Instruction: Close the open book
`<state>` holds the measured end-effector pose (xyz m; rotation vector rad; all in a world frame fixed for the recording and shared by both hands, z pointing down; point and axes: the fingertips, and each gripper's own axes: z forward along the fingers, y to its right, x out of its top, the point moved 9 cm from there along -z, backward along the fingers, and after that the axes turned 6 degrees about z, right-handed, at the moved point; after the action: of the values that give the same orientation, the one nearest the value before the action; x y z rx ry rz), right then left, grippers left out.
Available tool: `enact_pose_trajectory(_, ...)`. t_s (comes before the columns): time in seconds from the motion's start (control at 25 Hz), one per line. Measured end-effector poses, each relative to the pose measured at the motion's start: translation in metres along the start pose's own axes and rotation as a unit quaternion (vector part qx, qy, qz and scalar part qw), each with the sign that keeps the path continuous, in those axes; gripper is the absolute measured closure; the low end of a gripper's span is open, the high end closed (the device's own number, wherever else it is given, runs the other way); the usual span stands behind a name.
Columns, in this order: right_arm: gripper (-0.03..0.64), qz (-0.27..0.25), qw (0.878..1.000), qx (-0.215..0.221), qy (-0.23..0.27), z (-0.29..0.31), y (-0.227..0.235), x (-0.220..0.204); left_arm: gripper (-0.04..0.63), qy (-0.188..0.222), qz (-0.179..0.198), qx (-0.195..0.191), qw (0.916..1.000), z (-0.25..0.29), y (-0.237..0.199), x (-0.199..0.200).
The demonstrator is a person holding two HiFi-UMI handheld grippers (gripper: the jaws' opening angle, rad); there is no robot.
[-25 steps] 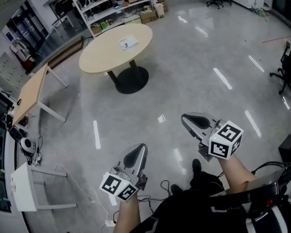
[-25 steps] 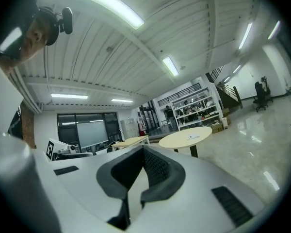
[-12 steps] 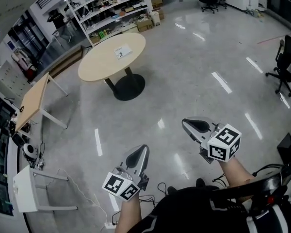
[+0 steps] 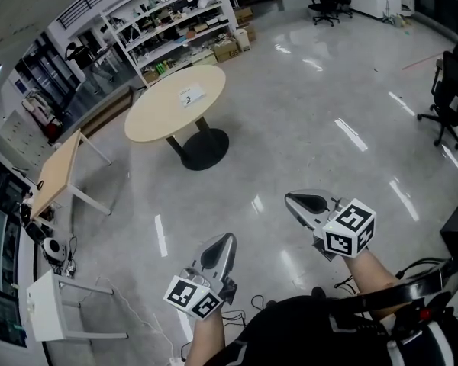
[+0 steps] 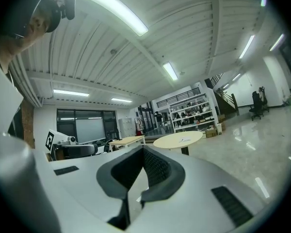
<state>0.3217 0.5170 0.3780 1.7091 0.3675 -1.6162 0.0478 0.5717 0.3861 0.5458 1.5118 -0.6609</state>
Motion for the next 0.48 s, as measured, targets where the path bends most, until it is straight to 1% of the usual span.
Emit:
enact_pose_trajectory(0.36,0.617,-0.003,1.0,0.01,-0.005,0.0044,0.0023,-0.0054,0.597,0.001,-0.007,0.017,0.9998,-0.0038,-0.0017,-0.0048)
enact_pose_trajectory(0.48,0.617,-0.007,1.0,0.01,-0.008,0.0045,-0.0004,-0.0034,0.597,0.003,-0.008,0.016,0.9998,-0.004,-0.0007,-0.0026)
